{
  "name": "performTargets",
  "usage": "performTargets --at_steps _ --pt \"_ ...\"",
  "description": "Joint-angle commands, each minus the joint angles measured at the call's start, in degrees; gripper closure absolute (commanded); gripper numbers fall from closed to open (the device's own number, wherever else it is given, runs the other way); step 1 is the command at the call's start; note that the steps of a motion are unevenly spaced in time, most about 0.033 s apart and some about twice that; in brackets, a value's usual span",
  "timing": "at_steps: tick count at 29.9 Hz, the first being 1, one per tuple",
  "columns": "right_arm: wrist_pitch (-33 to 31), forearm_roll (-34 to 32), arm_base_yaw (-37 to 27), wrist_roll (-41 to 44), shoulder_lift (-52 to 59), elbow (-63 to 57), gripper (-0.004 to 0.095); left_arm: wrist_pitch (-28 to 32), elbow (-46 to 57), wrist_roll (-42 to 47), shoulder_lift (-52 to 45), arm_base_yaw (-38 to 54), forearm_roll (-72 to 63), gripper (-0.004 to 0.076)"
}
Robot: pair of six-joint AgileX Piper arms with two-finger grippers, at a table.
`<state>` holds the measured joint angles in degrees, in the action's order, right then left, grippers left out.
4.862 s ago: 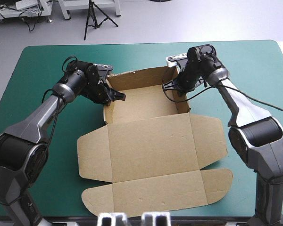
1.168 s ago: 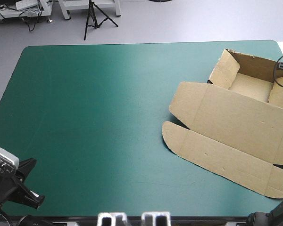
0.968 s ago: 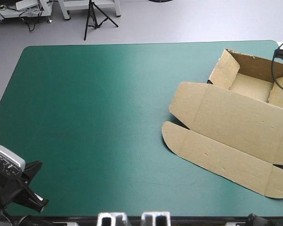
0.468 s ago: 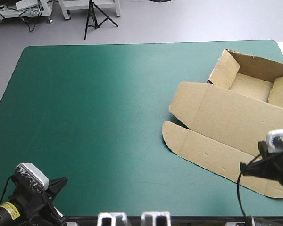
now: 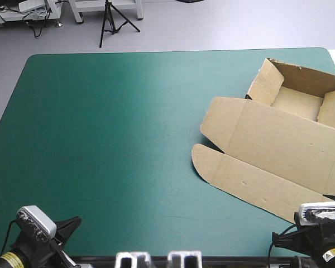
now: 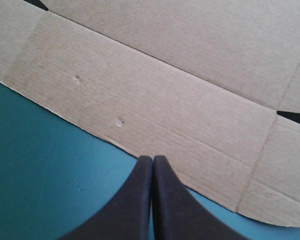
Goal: Fold the box
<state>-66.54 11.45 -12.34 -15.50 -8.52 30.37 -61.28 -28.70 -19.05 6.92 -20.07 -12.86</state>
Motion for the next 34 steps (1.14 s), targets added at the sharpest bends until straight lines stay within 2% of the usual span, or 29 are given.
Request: performTargets --at_steps 1,9,18,34 --pt "4.9 1.3 0.2 -0.1 -0.8 0.0 0.0925 3.9 -1.4 0.0 0.0 -0.1 -1.6 0.0732" --pt "6.7 2.9 0.3 -1.6 -0.8 -0.7 0.0925 -1.7 -0.8 0.5 0.0 -0.1 -1.8 0.0732" --pt "6.9 0.5 0.3 -2.1 -0.8 -0.7 0.0925 -1.7 -0.8 0.5 0.0 -0.1 -1.7 0.0732" --pt "6.8 0.5 0.3 -2.1 -0.8 -0.7 0.0925 -1.7 -0.8 0.5 0.0 1.2 -1.6 0.0732"
